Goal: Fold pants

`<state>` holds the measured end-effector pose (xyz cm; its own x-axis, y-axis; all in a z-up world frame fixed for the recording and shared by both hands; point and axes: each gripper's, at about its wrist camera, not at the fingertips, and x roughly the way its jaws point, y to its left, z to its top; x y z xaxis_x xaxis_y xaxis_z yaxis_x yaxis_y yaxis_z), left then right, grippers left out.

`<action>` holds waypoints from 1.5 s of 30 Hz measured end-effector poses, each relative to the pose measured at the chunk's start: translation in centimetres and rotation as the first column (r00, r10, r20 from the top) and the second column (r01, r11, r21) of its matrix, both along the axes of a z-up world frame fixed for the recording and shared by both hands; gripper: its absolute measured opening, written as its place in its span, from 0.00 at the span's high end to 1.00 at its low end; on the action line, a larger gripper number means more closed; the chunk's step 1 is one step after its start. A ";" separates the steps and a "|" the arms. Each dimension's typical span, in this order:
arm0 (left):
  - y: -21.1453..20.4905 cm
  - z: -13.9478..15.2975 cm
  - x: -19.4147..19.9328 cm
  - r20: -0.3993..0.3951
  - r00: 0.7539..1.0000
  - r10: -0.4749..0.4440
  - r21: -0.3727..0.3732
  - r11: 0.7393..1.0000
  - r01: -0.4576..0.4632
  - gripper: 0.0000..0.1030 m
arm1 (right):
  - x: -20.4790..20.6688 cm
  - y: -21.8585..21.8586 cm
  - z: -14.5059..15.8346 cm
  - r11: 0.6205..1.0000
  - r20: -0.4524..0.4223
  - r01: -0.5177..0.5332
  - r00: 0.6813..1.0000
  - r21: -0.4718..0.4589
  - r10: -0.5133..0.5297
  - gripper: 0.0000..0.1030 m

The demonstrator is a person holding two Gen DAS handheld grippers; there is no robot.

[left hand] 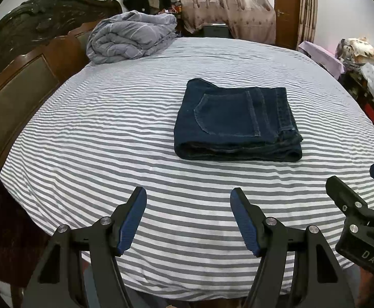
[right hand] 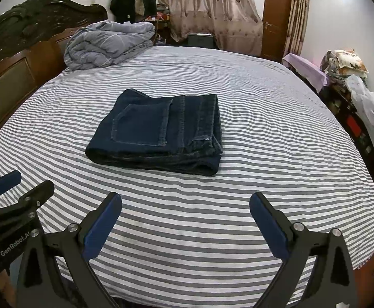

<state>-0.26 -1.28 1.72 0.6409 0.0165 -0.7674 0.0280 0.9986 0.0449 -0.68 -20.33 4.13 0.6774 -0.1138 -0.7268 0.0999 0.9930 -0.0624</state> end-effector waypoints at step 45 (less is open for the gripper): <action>-1.3 -0.8 -0.6 0.011 0.999 -0.050 0.011 0.999 0.050 0.34 | 0.4 -1.0 -0.3 1.000 0.002 -0.014 1.000 0.001 0.014 0.04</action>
